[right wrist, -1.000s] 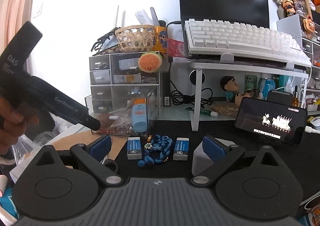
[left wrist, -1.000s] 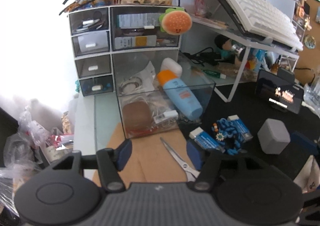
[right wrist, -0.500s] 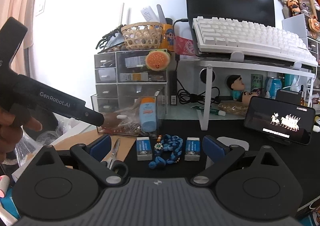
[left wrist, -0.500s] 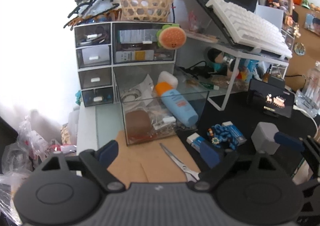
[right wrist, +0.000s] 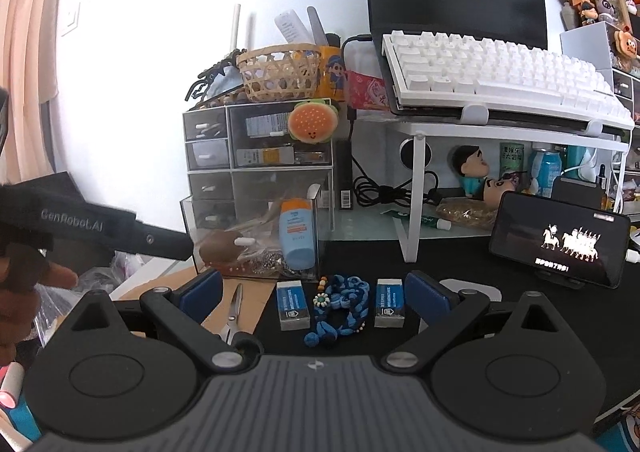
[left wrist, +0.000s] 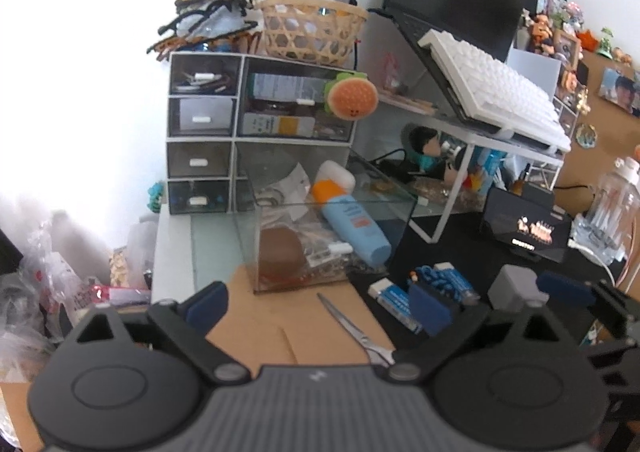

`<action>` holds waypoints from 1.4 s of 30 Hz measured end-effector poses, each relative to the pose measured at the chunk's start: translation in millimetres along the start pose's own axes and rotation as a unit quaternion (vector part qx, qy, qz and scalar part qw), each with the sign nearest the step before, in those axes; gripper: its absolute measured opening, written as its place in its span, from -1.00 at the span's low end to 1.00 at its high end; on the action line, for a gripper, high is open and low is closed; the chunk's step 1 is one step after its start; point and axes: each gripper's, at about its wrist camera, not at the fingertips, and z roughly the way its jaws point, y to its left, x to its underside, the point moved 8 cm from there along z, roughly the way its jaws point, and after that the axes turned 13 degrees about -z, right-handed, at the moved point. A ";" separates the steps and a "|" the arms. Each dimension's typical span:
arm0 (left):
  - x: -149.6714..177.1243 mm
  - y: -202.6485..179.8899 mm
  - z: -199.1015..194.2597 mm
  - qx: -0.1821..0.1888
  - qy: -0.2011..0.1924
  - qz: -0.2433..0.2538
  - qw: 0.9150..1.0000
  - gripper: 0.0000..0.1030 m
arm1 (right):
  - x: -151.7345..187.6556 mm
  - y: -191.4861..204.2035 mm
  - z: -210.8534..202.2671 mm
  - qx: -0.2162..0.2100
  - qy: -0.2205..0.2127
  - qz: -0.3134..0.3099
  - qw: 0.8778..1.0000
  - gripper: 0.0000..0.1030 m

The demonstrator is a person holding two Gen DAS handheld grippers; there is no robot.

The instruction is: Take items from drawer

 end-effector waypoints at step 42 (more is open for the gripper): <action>11.0 21.5 -38.7 0.029 -0.028 0.036 0.999 0.99 | -29.4 23.4 -2.6 -0.067 0.067 0.002 0.995 0.95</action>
